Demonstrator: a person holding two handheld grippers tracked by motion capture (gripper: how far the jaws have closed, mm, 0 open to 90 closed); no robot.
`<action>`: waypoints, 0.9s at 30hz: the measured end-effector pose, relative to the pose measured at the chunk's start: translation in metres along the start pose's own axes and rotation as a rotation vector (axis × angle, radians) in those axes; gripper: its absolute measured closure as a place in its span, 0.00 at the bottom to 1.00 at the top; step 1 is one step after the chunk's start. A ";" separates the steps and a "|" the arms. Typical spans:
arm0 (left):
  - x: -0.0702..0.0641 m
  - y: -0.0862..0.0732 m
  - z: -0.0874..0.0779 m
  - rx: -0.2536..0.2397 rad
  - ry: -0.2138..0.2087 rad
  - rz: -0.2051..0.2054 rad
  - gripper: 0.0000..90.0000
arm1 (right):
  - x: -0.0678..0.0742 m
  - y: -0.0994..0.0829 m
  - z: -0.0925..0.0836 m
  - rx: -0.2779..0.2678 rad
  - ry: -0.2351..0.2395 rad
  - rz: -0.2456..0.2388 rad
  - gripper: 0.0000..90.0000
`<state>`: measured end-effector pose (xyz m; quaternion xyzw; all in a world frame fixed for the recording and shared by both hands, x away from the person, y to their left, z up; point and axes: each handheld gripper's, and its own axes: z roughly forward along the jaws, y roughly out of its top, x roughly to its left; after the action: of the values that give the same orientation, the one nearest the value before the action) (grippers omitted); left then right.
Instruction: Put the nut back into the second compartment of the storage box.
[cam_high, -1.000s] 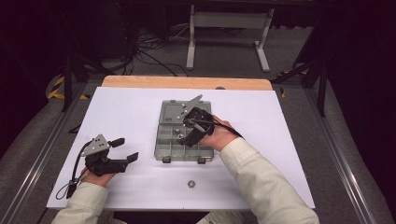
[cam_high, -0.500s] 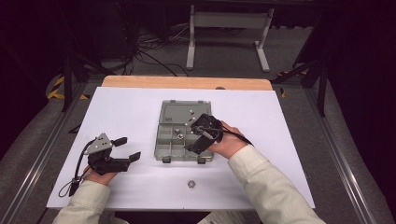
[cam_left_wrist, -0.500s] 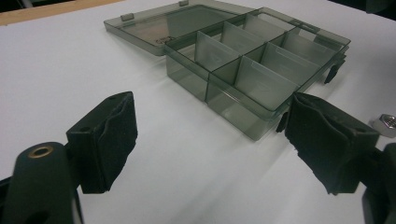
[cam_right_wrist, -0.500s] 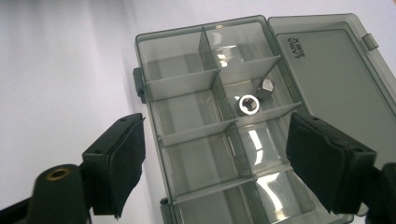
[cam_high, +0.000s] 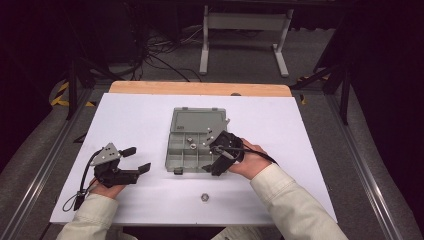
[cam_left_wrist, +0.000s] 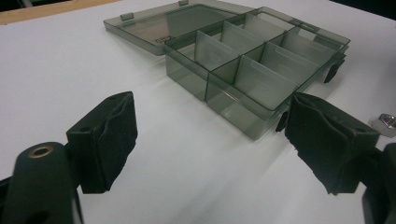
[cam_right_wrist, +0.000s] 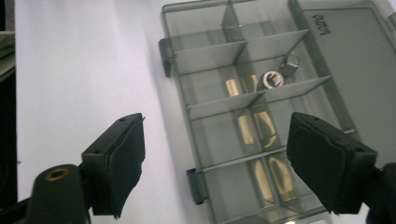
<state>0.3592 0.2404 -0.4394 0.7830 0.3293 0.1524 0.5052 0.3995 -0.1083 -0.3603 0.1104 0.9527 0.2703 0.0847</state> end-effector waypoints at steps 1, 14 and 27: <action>0.000 0.000 0.000 0.000 0.000 0.001 0.20 | 0.002 -0.001 0.000 0.002 0.002 -0.003 0.22; -0.001 0.000 0.000 0.001 -0.002 0.001 0.19 | 0.021 -0.012 0.008 0.024 0.040 -0.019 0.23; 0.000 0.000 0.001 0.006 -0.005 0.004 0.20 | 0.034 -0.021 0.018 0.042 0.094 -0.031 0.24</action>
<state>0.3593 0.2396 -0.4396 0.7856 0.3268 0.1506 0.5034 0.3670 -0.1083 -0.3904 0.0844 0.9627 0.2538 0.0416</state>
